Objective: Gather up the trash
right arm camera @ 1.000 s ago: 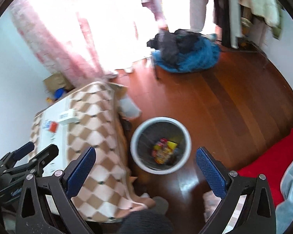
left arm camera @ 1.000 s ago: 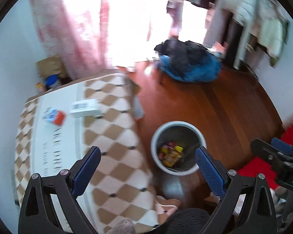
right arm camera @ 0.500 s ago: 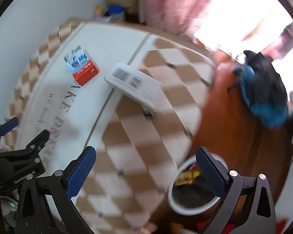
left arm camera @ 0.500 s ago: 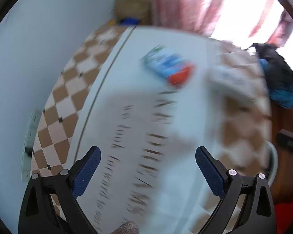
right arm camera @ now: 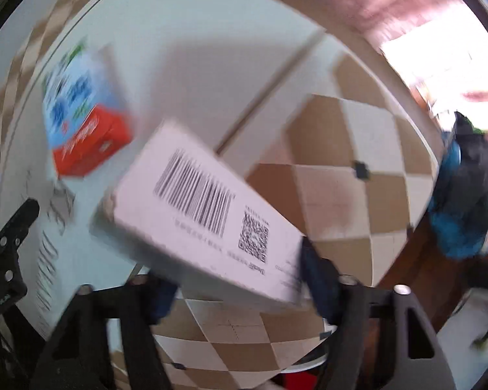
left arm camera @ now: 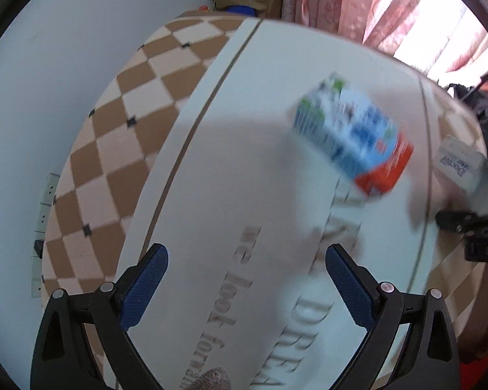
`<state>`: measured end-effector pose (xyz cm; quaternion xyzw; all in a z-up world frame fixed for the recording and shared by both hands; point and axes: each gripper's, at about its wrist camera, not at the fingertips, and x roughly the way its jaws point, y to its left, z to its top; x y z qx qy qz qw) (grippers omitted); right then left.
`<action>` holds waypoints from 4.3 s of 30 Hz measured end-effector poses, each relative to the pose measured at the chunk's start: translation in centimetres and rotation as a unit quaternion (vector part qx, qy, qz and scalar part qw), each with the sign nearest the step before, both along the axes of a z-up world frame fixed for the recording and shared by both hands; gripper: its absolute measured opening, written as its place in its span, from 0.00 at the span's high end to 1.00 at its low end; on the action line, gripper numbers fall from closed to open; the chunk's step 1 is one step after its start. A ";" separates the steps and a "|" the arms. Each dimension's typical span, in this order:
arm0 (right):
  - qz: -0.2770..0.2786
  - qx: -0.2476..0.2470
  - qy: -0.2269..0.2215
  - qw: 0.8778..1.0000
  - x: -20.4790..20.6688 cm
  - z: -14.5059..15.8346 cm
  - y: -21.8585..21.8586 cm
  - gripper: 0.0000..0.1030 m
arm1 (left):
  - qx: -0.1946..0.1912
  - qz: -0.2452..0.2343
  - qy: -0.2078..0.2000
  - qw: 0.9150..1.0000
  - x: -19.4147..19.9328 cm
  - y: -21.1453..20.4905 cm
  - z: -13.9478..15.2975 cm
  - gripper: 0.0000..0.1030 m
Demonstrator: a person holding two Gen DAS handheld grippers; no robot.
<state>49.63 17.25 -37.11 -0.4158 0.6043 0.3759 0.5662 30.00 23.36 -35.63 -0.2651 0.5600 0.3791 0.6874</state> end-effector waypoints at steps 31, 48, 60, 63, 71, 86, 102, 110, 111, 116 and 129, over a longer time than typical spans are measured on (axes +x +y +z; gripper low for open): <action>-0.220 0.128 0.012 0.967 7.9 0.5 0.6 0.44 | -0.035 -0.089 -0.001 0.995 8.1 5.1 -0.1 0.46; -0.221 0.208 -0.025 0.952 1.4 6.1 -6.7 0.59 | 0.044 -0.118 -0.059 0.990 5.6 -1.1 4.7 0.53; -0.300 0.339 -0.046 0.890 -6.3 18.6 -26.2 0.59 | 0.077 -0.211 -0.169 0.960 2.8 -15.2 17.2 0.53; -0.325 0.351 -0.064 0.875 -7.2 20.6 -32.3 0.59 | 0.072 -0.249 -0.196 0.946 3.1 -20.0 19.9 0.53; -0.404 0.331 -0.083 0.849 -6.6 19.5 -45.8 0.59 | 0.039 -0.339 -0.219 0.914 7.3 -31.1 20.8 0.53; -0.491 0.224 0.031 0.841 4.6 -1.6 -53.5 0.59 | -0.139 -0.337 -0.068 0.929 20.4 -37.9 1.4 0.51; -0.486 0.143 0.034 0.862 5.5 -7.4 -52.6 0.00 | -0.036 -0.298 -0.018 0.954 18.2 -37.1 -0.1 0.05; -0.468 0.135 -0.025 0.873 1.1 -1.7 -53.0 0.00 | -0.008 -0.309 -0.022 0.951 14.5 -37.1 2.7 0.05; -0.466 0.136 -0.029 0.874 0.6 -0.8 -53.2 0.00 | -0.007 -0.310 -0.025 0.950 14.1 -37.2 3.3 0.05; -0.464 0.147 -0.043 0.873 -1.8 2.9 -53.4 0.00 | -0.005 -0.307 -0.045 0.951 11.9 -37.4 6.1 0.05; -0.447 0.228 -0.071 0.862 -9.7 17.3 -54.8 0.00 | -0.014 -0.340 -0.117 0.933 5.5 -39.5 16.9 0.05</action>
